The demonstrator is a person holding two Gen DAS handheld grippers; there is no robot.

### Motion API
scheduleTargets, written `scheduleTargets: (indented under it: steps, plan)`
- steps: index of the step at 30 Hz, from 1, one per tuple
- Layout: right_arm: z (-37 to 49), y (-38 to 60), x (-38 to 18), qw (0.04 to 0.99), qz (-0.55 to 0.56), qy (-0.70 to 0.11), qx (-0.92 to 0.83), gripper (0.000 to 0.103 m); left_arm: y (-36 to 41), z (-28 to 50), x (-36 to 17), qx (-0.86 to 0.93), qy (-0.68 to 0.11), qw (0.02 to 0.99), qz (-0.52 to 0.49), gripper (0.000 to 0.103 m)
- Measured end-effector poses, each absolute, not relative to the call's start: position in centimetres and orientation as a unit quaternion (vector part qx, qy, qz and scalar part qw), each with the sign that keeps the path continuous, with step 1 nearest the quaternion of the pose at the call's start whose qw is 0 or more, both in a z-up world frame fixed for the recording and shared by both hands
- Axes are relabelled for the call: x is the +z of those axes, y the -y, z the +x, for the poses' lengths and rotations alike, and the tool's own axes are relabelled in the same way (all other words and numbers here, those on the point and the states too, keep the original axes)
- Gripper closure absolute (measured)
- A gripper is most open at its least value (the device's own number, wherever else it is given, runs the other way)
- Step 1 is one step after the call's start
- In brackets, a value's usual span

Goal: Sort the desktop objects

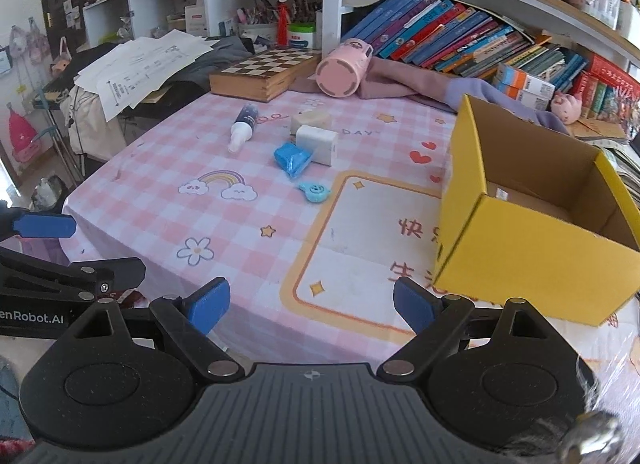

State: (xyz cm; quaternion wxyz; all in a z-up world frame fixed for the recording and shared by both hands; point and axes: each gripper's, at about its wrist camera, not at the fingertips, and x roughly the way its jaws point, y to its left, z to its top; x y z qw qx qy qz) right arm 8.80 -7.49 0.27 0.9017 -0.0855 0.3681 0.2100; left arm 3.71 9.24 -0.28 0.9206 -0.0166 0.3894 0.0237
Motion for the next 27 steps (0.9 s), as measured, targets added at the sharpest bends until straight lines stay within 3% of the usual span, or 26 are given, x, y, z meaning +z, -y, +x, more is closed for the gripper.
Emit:
scheduleTargets:
  steps: [18, 27]
  plan:
    - [18.2, 4.8, -1.4, 0.88, -0.109, -0.393, 0.243, 0.021, -11.4, 12.0, -1.1, 0.044, -0.391, 0.919, -0.019, 0.012]
    - [22.2, 3.0, -3.3, 0.872, -0.131, -0.399, 0.251, 0.035, -12.5, 17.6, -1.8, 0.052, -0.389, 0.92, -0.008, 0.012]
